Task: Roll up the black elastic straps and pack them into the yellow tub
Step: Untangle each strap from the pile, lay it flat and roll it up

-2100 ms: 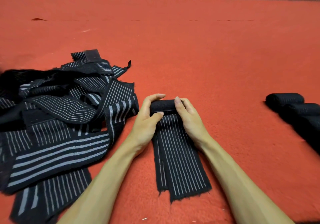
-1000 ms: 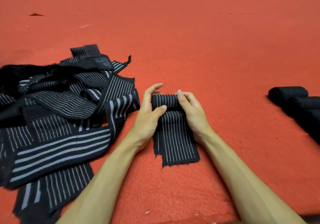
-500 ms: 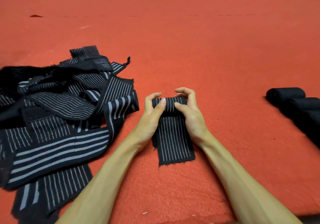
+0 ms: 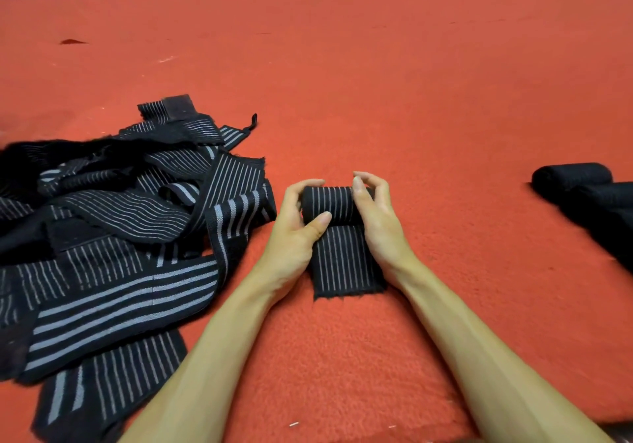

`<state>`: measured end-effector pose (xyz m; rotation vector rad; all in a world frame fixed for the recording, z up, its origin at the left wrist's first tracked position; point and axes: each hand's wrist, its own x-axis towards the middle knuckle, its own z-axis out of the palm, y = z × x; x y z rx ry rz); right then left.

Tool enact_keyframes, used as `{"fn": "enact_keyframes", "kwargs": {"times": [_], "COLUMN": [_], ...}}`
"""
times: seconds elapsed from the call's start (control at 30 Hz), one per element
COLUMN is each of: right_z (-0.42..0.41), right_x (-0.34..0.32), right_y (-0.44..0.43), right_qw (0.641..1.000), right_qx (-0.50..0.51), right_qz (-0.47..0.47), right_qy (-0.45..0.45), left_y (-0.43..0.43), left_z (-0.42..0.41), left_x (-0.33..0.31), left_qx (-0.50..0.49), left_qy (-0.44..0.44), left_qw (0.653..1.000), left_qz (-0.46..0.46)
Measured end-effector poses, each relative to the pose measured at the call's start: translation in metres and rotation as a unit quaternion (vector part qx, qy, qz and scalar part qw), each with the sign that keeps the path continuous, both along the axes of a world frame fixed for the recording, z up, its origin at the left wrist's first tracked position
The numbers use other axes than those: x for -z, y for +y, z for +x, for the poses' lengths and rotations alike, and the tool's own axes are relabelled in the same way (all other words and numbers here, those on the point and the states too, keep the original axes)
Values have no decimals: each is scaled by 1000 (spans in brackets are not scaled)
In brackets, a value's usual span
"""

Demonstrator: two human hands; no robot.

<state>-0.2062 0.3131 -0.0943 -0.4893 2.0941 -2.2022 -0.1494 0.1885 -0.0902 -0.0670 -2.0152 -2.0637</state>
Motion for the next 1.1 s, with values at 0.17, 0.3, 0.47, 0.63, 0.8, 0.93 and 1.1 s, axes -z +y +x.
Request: {"fn": "enact_keyframes", "kwargs": {"times": [0.17,0.3,0.47,0.63,0.8,0.93,1.1], "right_z": [0,0,1,1,1,-3,-11], "right_x": [-4,-6,-5,-4,-6,-6,1], "right_y": [1,5,6,6,8,7,4], "right_qw": [999,989,990,989,985,984,988], "right_qx": [11,-32,-41,-63,-91,-79,1], "right_qz": [-23,-109,-109,-127,-148,-155,-124], "right_qy": [-35,-97,-75,-33,-5,-22,-89], "left_y": [-4,-3,5,9,3,3,-1], "left_z": [-1,-3,-4,-7,-10,-8,-9], "left_x": [-1,0,-1,0,10,10,8], "left_qx": [-32,13,32,-9,-26,-31,-49], "left_qy": [30,1,-59,-88,-70,-55,-13], "left_qw": [999,1000,994,993,996,996,998], "left_qz": [-28,5,88,76,46,66,46]}}
